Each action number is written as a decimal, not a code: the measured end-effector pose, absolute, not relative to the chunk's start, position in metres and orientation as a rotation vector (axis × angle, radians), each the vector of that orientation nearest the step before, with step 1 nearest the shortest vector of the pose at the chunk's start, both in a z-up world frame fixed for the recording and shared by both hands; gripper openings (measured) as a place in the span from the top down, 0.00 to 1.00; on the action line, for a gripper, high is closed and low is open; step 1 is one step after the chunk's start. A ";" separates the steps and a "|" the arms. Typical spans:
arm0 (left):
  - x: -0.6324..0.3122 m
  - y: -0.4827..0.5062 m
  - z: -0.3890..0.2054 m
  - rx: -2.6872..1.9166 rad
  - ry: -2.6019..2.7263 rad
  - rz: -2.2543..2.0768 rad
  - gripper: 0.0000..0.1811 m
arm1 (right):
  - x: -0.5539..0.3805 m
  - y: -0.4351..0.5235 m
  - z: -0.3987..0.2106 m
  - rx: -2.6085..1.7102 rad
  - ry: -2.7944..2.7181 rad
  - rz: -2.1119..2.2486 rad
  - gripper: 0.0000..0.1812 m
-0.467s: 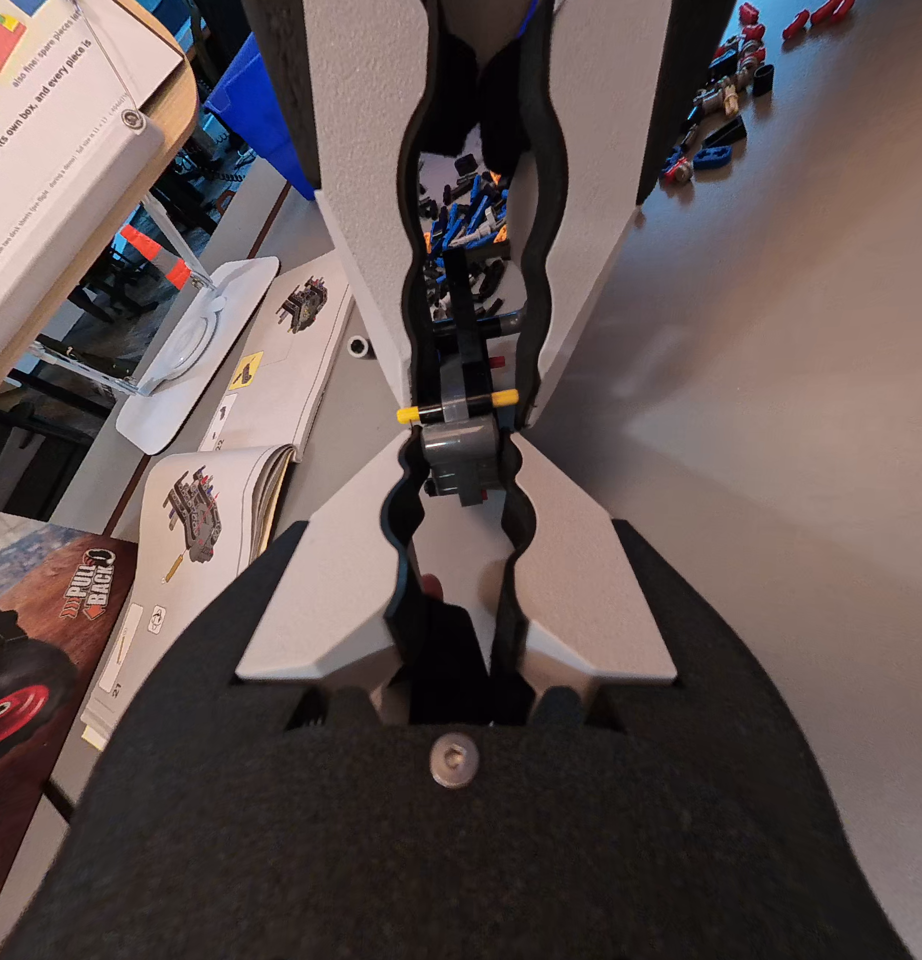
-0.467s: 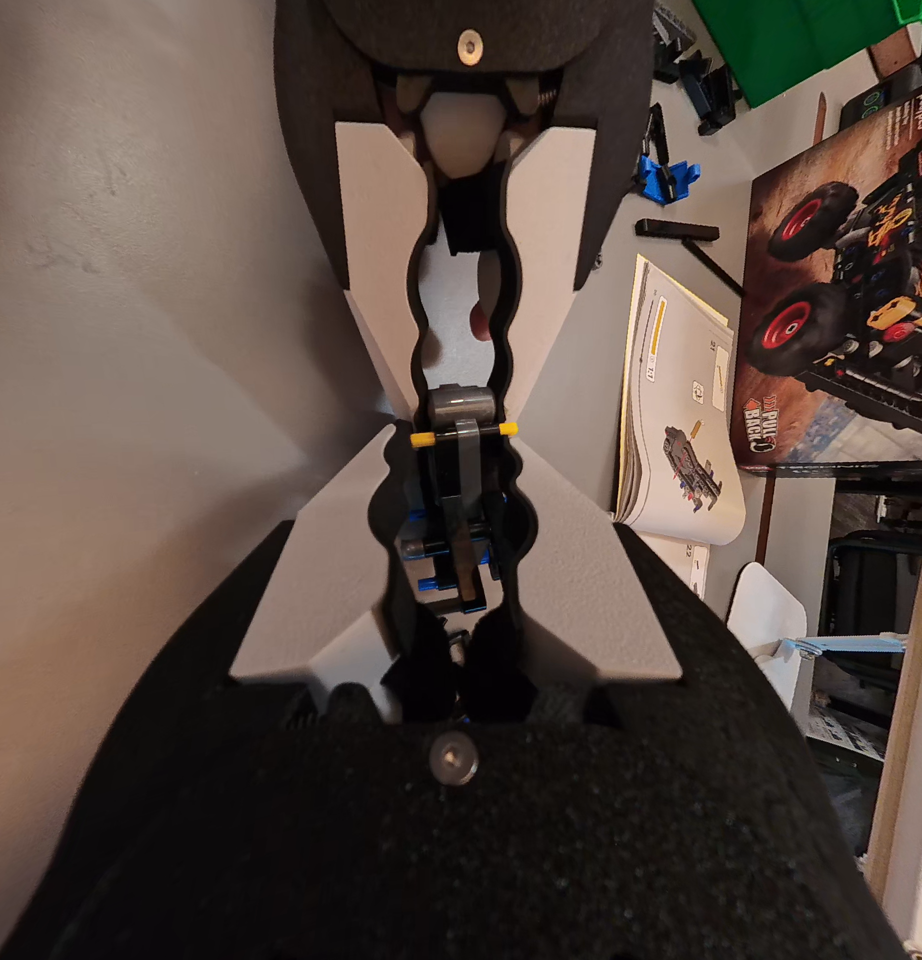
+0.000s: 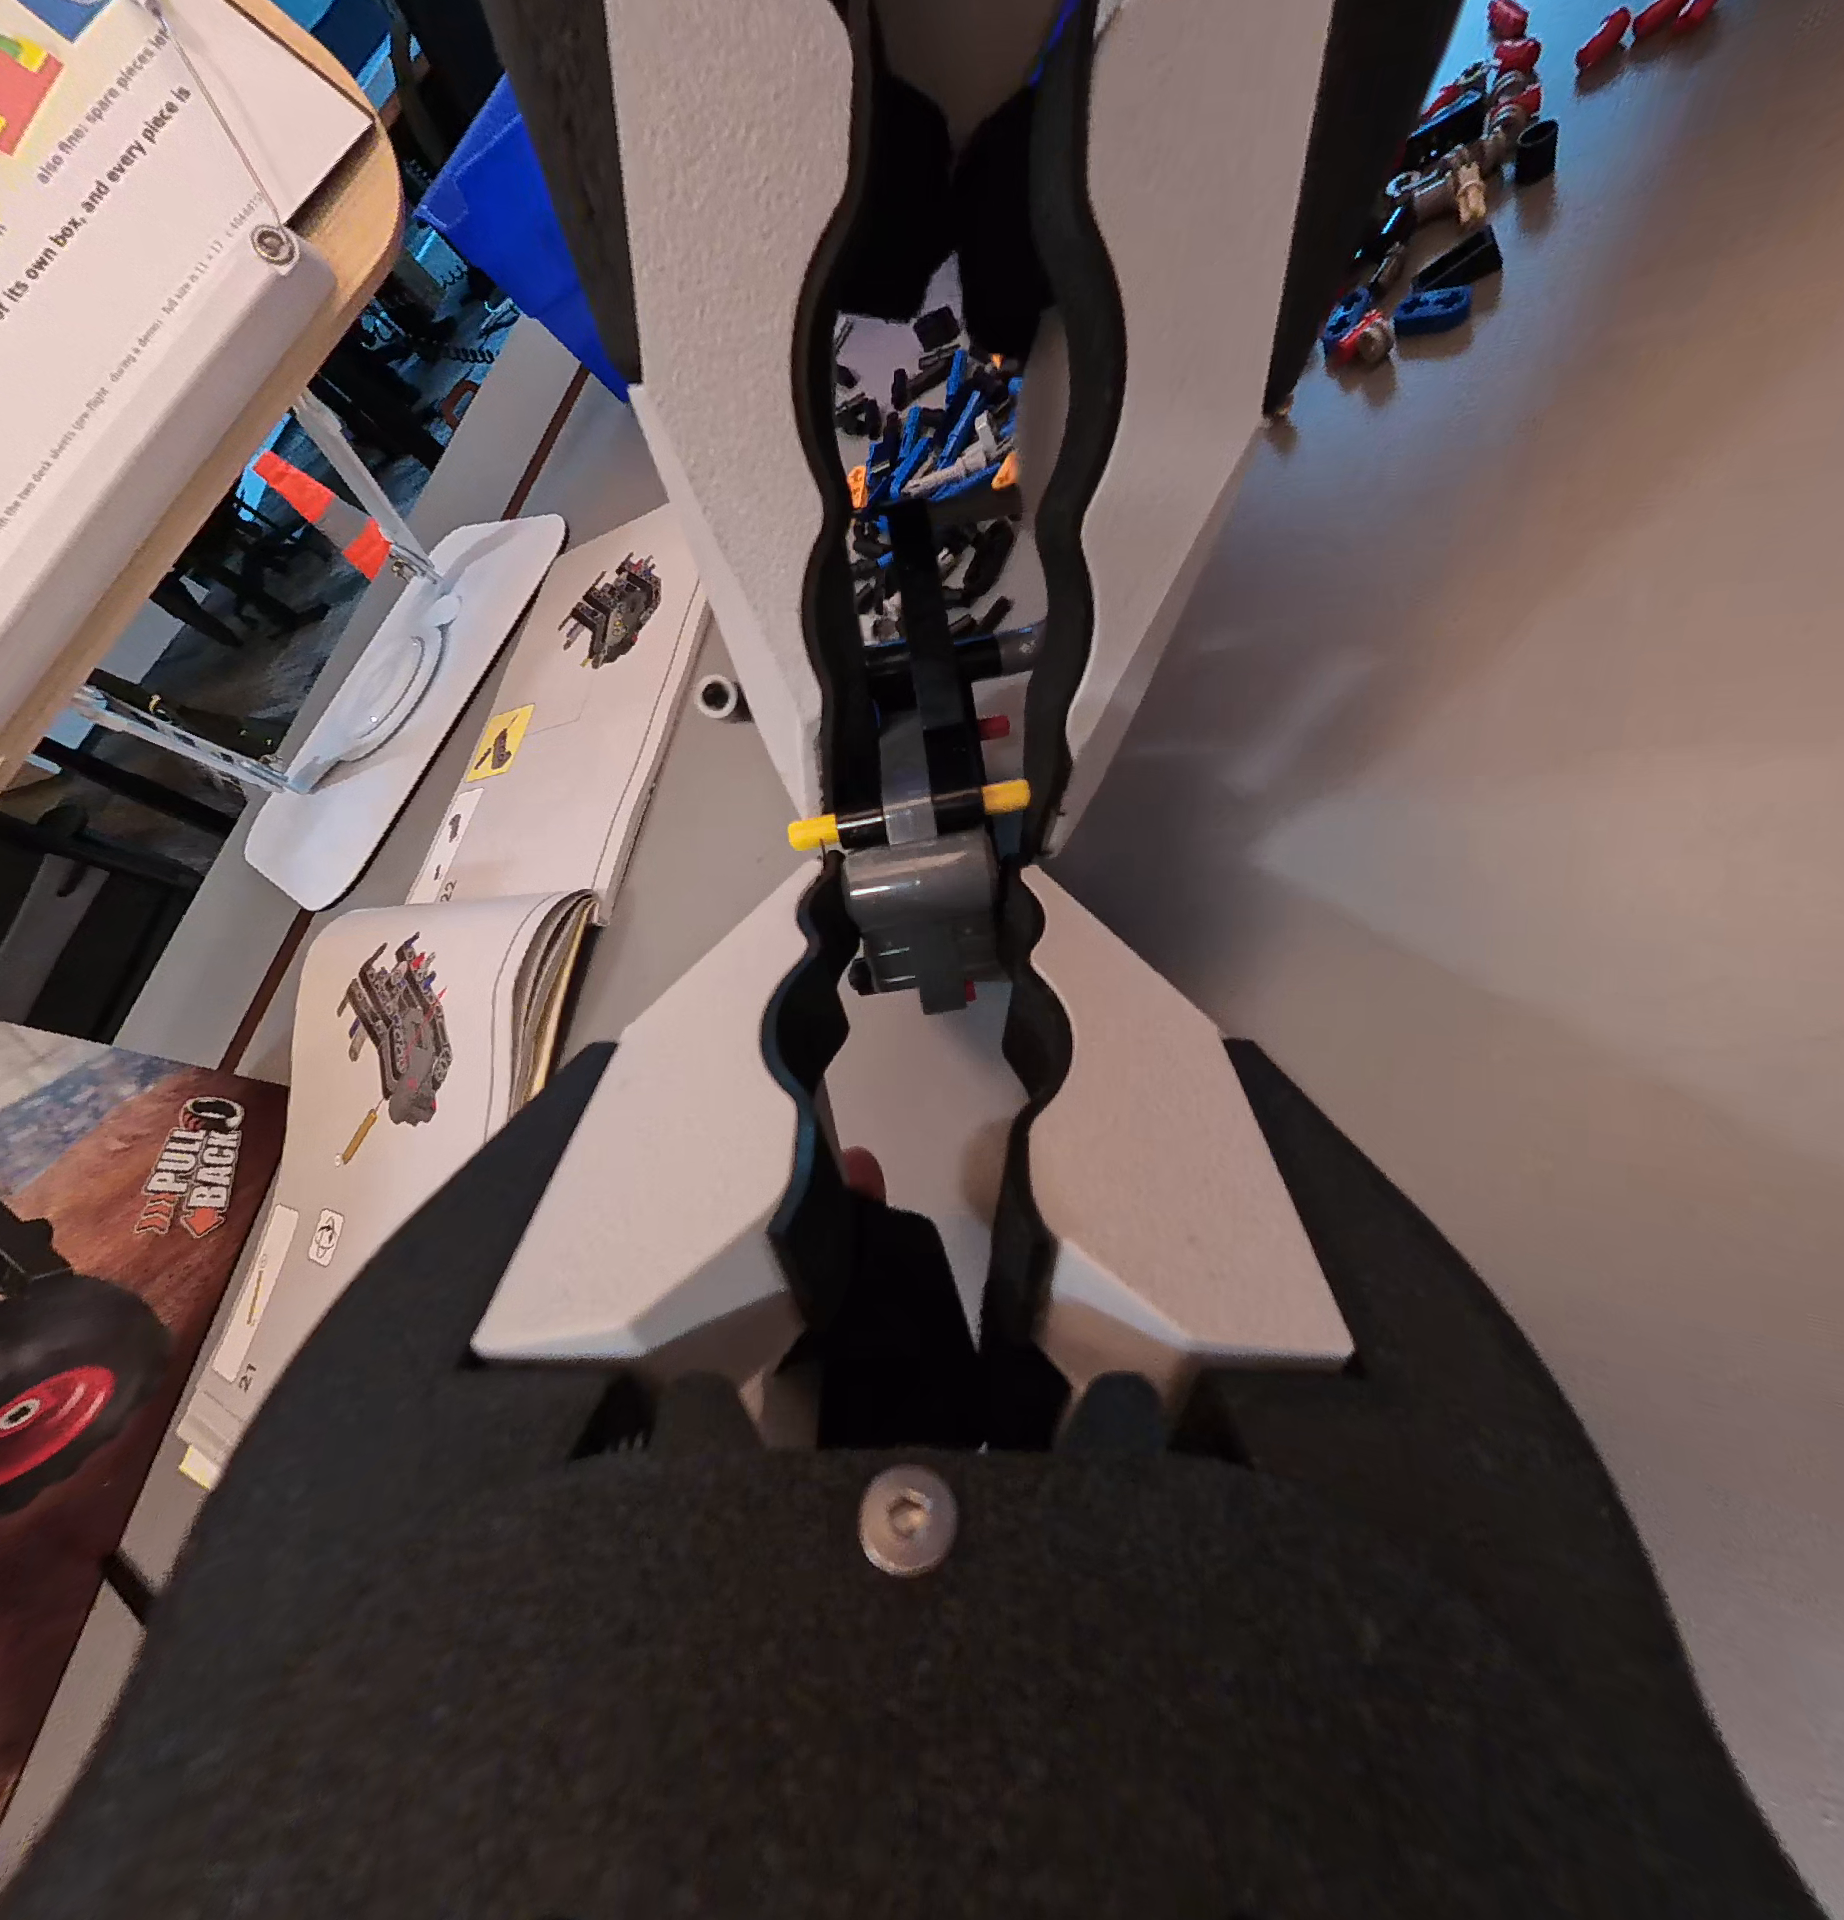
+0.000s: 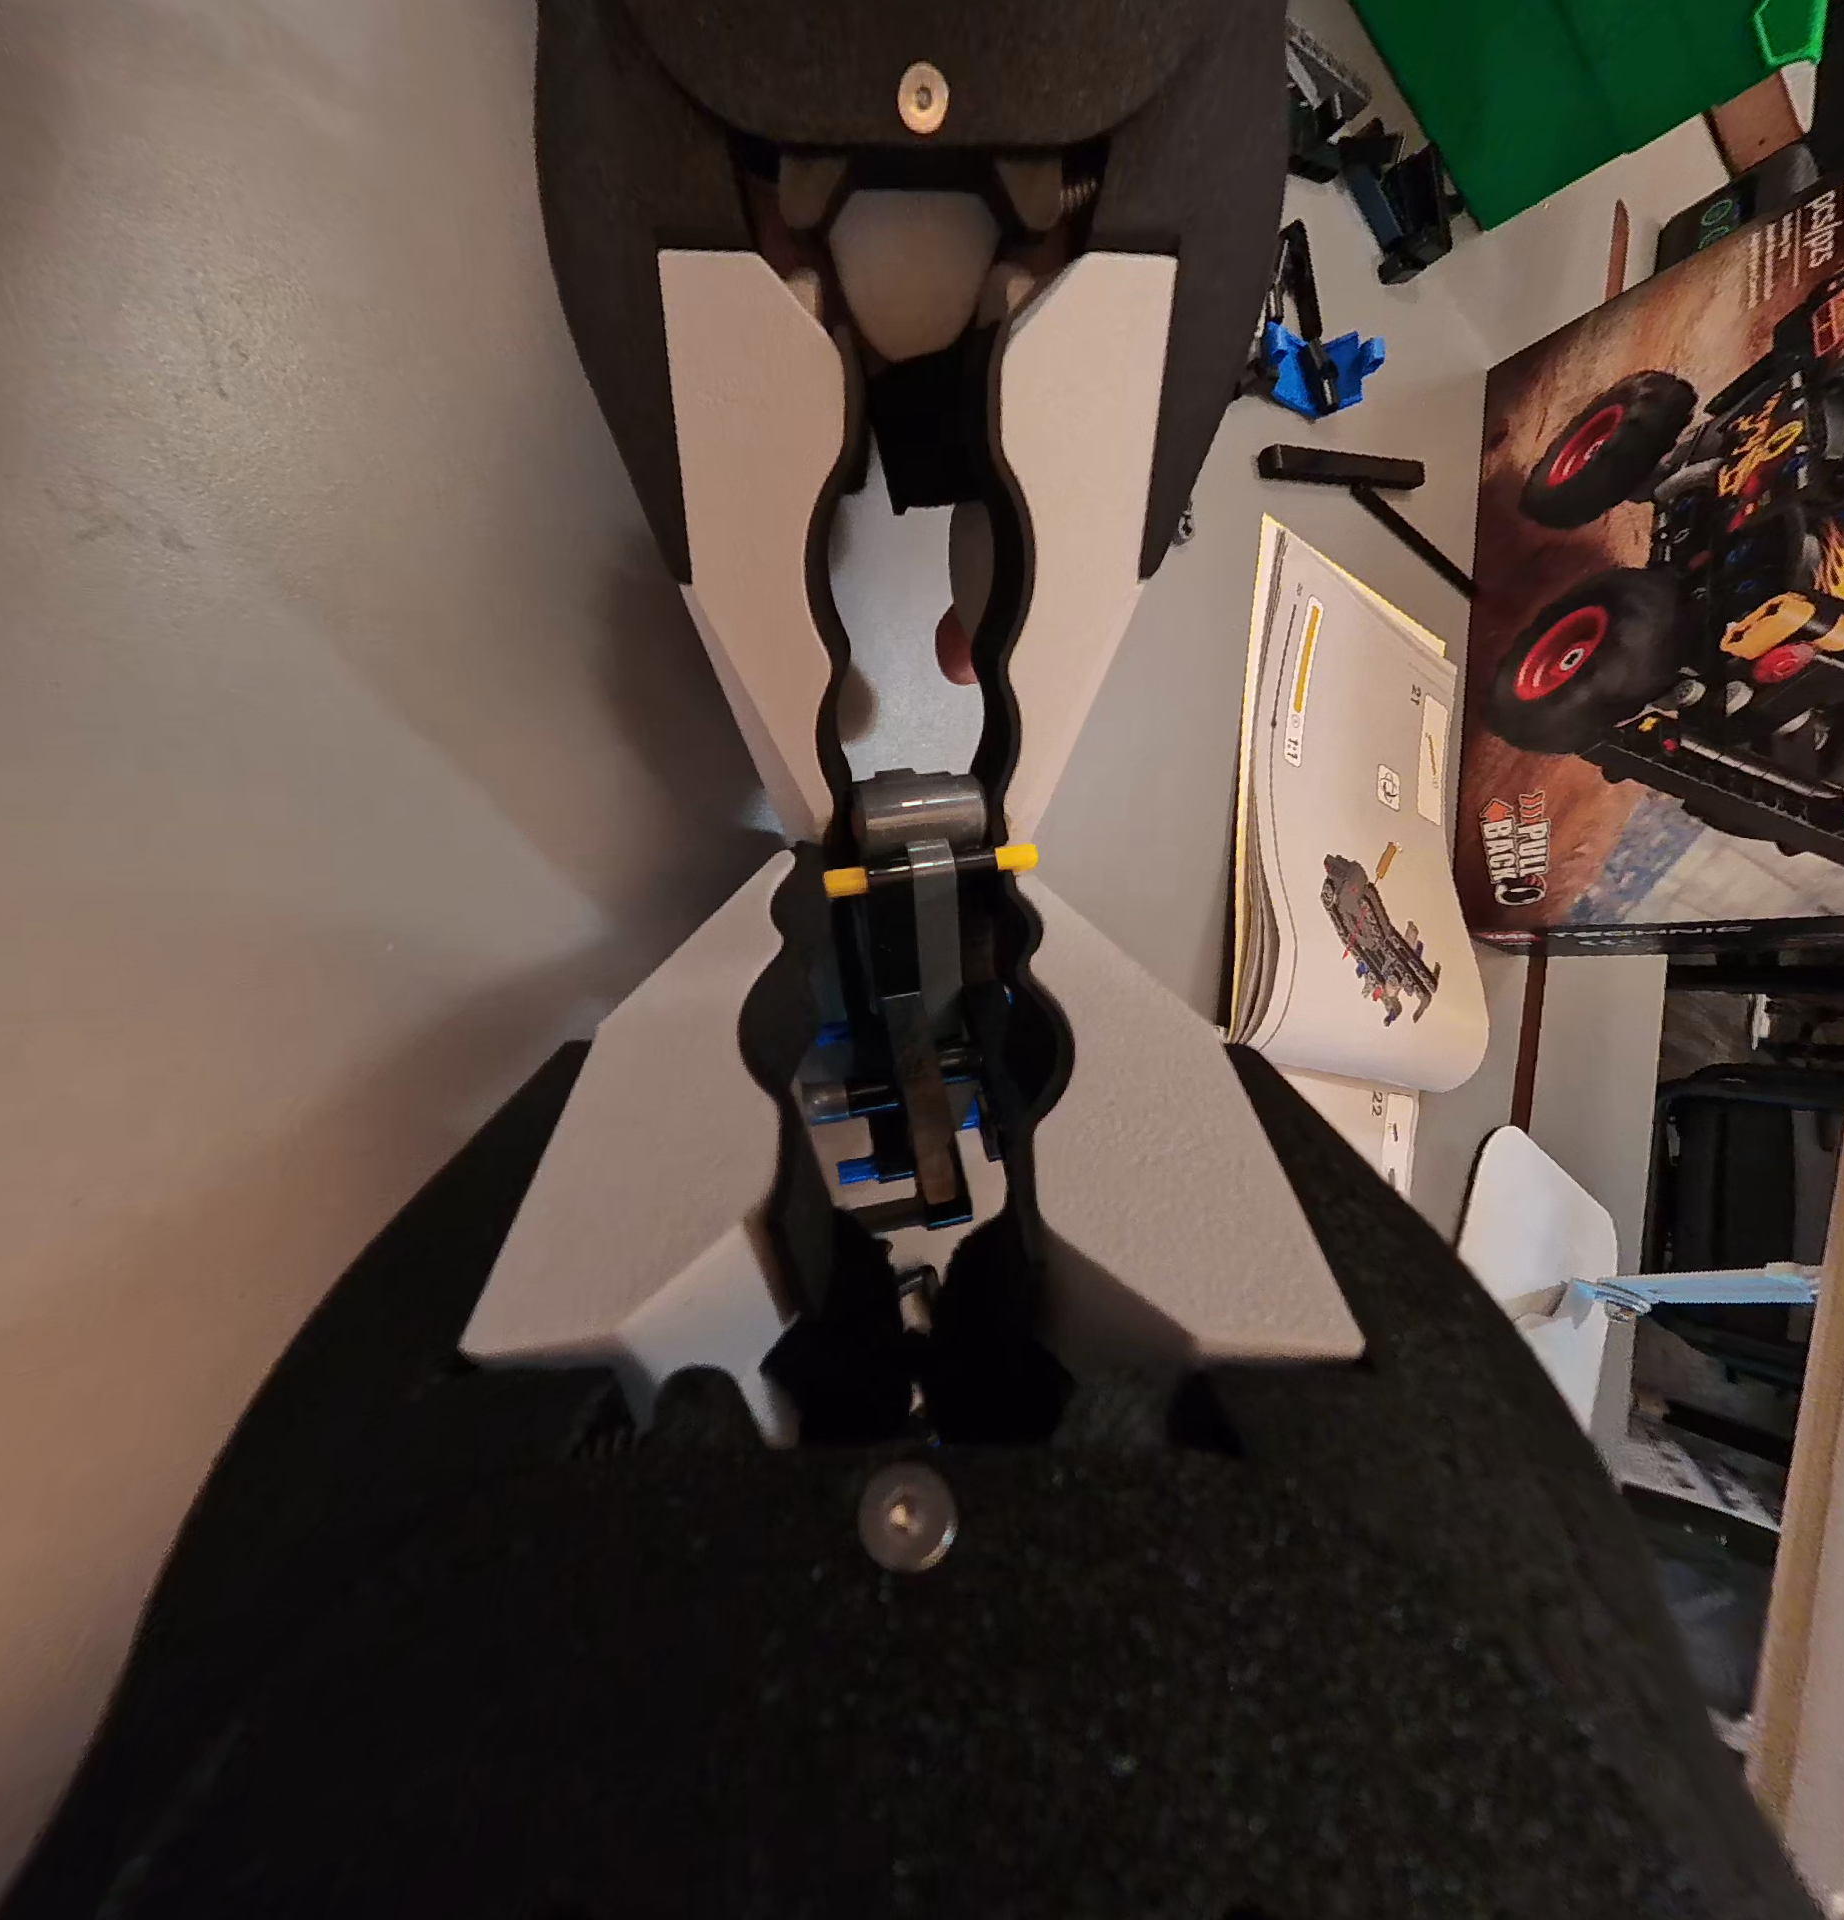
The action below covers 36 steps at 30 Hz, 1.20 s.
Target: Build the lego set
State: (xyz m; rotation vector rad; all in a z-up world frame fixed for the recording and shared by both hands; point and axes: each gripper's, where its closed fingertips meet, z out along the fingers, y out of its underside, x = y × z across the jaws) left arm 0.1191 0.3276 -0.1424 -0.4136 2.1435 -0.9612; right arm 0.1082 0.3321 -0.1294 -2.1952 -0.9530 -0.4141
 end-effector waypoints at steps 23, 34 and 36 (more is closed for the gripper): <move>0.130 0.354 -0.088 0.019 1.587 -0.269 0.87 | 0.145 0.318 -0.083 -1.968 -0.105 0.168 0.76; 0.126 0.345 -0.090 -0.019 1.614 -0.399 0.83 | 0.148 0.318 -0.081 -1.957 -0.215 -0.160 0.92; 0.129 0.352 -0.088 -0.077 1.638 -0.420 0.82 | 0.156 0.317 -0.081 -1.945 -0.183 -0.201 0.95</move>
